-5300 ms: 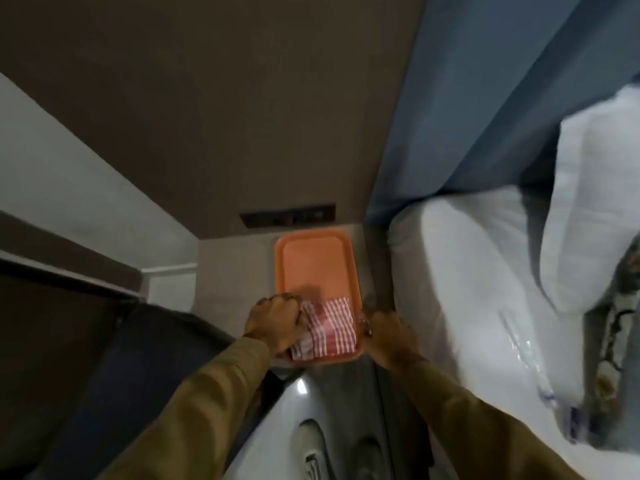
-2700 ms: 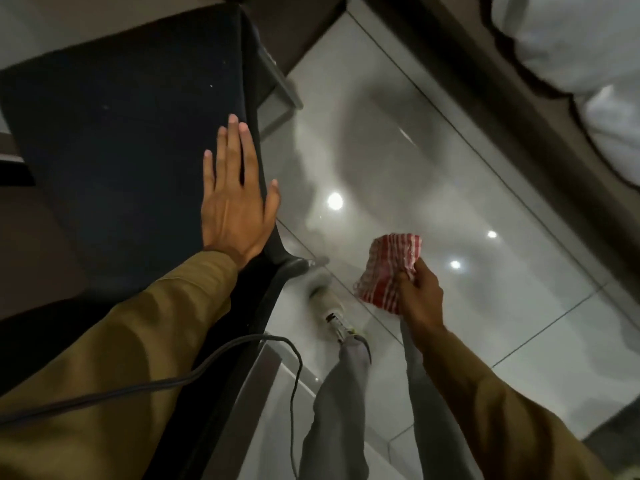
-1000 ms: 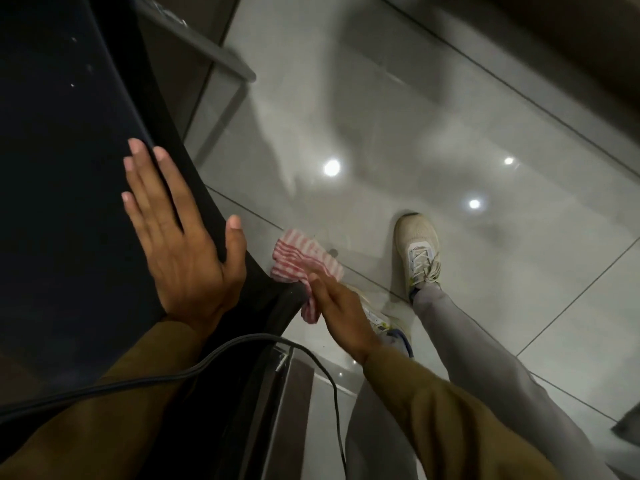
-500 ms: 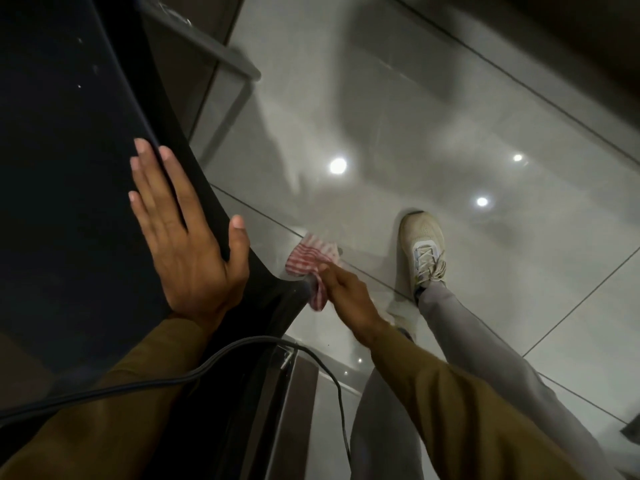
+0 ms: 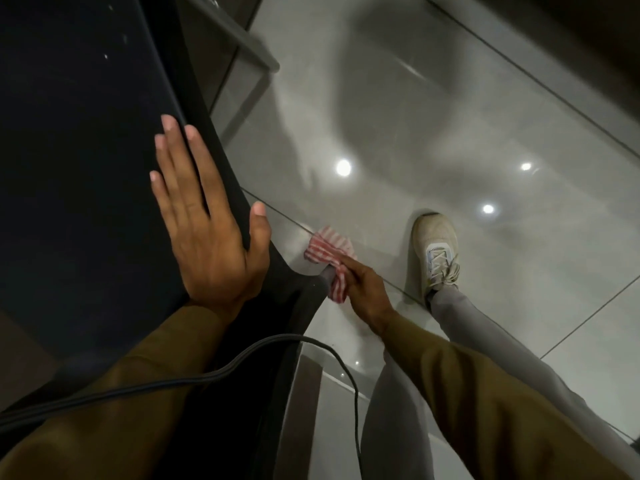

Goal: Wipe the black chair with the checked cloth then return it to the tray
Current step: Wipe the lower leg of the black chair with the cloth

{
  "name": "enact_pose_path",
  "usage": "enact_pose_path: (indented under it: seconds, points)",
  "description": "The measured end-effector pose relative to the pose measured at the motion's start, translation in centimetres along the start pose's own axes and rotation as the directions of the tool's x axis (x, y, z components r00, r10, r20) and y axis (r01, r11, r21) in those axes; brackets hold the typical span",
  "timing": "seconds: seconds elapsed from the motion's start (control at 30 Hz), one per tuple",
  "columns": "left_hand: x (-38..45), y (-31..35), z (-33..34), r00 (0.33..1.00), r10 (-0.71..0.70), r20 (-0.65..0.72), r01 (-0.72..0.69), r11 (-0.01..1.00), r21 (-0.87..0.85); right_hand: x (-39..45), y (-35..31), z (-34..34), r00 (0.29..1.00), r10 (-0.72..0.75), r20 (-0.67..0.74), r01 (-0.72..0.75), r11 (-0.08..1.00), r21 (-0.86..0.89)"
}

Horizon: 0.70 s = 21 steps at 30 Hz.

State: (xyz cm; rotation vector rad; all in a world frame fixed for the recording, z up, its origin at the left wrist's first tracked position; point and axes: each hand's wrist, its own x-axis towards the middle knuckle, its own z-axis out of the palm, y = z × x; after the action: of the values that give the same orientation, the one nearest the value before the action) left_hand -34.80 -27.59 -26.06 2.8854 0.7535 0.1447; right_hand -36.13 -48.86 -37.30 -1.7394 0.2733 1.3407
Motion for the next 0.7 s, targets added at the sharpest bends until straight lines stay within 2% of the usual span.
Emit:
enact_pose_path:
  seconds: [0.13,0.27,0.43,0.57,0.63,0.7]
  points:
    - [0.0,-0.4,0.2,1.000,0.011,-0.010,-0.011,1.000,-0.005,2.7,-0.8,1.0,0.994,0.103,-0.027,-0.103,0.995,-0.006]
    - [0.0,-0.1,-0.2,1.000,0.004,0.009,-0.003,1.000,-0.008,-0.8,-2.3,1.0,0.992,0.106,-0.072,-0.094,0.983,0.156]
    - [-0.1,-0.2,-0.1,1.000,0.005,0.019,-0.005,1.000,0.014,-7.6,-3.0,0.7,0.995,-0.079,-0.055,0.088,0.976,0.198]
    - [-0.2,-0.9,0.5,1.000,0.015,0.004,-0.015,1.000,0.019,-4.7,-1.8,0.8,0.988,-0.135,-0.077,0.145,0.979,0.144]
    - [-0.3,-1.1,0.8,1.000,0.019,-0.007,-0.019,1.000,0.020,-2.6,-0.8,0.6,0.993,-0.102,-0.067,0.110,0.986,0.127]
    - [-0.3,-1.3,1.0,1.000,0.024,-0.017,-0.024,1.000,0.018,-0.6,0.1,0.6,0.998,-0.034,-0.047,0.042,0.981,0.189]
